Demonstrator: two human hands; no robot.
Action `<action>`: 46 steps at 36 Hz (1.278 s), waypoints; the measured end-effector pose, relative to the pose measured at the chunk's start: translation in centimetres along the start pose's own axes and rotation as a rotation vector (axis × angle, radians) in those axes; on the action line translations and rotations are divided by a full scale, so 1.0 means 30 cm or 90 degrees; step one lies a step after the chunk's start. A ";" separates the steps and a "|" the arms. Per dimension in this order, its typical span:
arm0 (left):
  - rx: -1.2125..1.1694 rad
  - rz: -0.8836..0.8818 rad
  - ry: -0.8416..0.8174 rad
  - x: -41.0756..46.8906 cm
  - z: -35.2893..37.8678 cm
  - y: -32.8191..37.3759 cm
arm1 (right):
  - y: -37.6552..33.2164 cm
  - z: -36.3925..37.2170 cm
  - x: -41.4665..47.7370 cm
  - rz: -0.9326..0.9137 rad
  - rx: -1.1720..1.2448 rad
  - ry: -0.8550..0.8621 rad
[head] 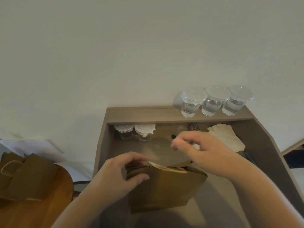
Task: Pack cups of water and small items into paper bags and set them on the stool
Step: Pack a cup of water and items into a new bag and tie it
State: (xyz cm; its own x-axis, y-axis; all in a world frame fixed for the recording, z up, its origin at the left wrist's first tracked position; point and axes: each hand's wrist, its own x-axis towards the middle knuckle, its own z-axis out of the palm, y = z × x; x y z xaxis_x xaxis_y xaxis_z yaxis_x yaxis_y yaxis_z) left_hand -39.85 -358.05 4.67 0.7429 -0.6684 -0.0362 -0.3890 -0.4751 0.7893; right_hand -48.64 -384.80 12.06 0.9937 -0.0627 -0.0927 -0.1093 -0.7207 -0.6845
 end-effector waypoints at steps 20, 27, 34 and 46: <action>-0.215 -0.122 0.117 -0.011 0.085 -0.055 | 0.283 0.114 -0.133 0.061 0.093 0.159; -0.208 -0.112 0.102 -0.015 0.105 -0.041 | 0.304 0.201 -0.175 0.055 0.183 0.103; -0.232 -0.106 0.103 -0.015 0.117 -0.001 | 0.305 0.215 -0.146 0.053 0.241 0.080; -0.219 -0.104 0.058 -0.007 0.101 -0.003 | 0.352 0.176 -0.082 -0.058 0.276 0.055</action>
State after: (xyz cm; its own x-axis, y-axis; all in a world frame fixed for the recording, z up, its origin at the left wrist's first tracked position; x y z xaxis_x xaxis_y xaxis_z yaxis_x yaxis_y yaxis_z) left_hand -41.62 -359.59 2.75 0.8316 -0.5386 -0.1353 -0.0681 -0.3408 0.9377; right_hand -52.35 -388.61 1.24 0.9961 -0.0830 0.0299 -0.0031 -0.3710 -0.9286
